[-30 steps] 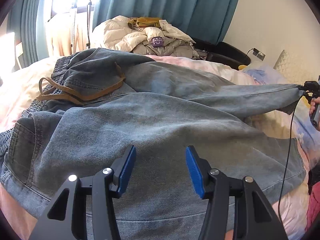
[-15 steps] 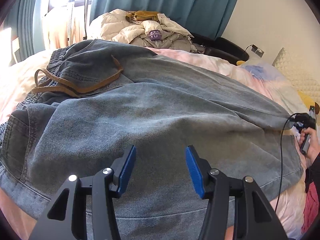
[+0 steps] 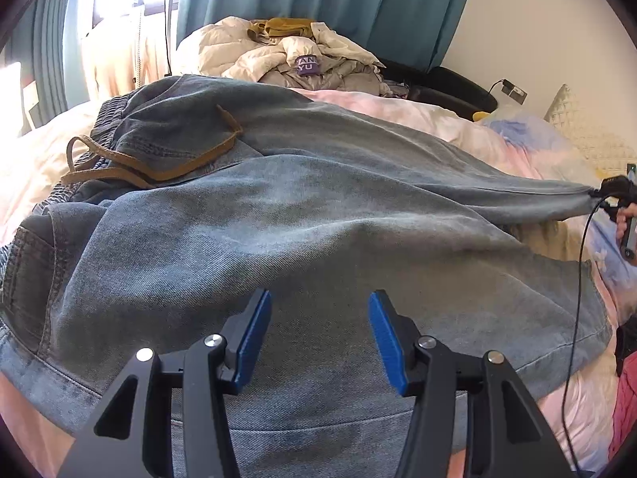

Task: Fold clothes

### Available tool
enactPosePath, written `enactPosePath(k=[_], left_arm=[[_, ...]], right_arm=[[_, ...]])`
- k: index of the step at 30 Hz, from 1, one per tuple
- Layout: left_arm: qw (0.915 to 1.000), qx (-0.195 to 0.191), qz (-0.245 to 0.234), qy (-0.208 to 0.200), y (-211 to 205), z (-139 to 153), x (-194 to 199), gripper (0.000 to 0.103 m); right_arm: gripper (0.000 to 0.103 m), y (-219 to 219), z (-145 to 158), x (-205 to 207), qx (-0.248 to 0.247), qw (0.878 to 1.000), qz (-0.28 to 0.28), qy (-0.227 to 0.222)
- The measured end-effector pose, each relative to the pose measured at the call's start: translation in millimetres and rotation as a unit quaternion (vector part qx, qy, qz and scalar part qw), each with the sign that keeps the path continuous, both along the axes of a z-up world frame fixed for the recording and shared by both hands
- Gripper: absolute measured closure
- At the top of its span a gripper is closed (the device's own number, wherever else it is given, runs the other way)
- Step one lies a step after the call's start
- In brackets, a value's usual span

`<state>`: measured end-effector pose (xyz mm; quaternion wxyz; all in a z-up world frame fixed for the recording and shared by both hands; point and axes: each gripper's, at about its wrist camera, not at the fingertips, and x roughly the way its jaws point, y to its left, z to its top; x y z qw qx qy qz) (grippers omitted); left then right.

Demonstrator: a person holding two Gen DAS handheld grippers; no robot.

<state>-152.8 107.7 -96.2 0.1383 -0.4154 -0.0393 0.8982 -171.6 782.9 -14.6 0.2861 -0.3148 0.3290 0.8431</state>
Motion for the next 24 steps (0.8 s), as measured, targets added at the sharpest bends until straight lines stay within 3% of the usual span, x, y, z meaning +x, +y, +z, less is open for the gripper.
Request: enactPosePath(k=[6, 10, 14, 20, 24], left_arm=[[1.0000, 0.004, 0.002, -0.004, -3, -1, 0, 0.050], [0.9999, 0.010, 0.000, -0.007, -5, -1, -1, 0.050], [0.9998, 0.019, -0.002, -0.012, -9, -1, 0, 0.050], [0.9997, 0.023, 0.000, -0.011, -12, 3, 2, 0.050], [0.9998, 0.019, -0.001, -0.008, -11, 3, 3, 0.050]], right_arm=[[0.087, -16, 60, -33, 0.071, 0.997, 0.029, 0.031], [0.087, -19, 58, -14, 0.121, 0.989, 0.059, 0.063], [0.087, -1, -8, 14, 0.096, 0.994, 0.057, 0.004], [0.086, 12, -124, 66, -0.020, 0.995, 0.052, -0.084], [0.083, 12, -123, 79, -0.017, 0.995, 0.081, -0.062]])
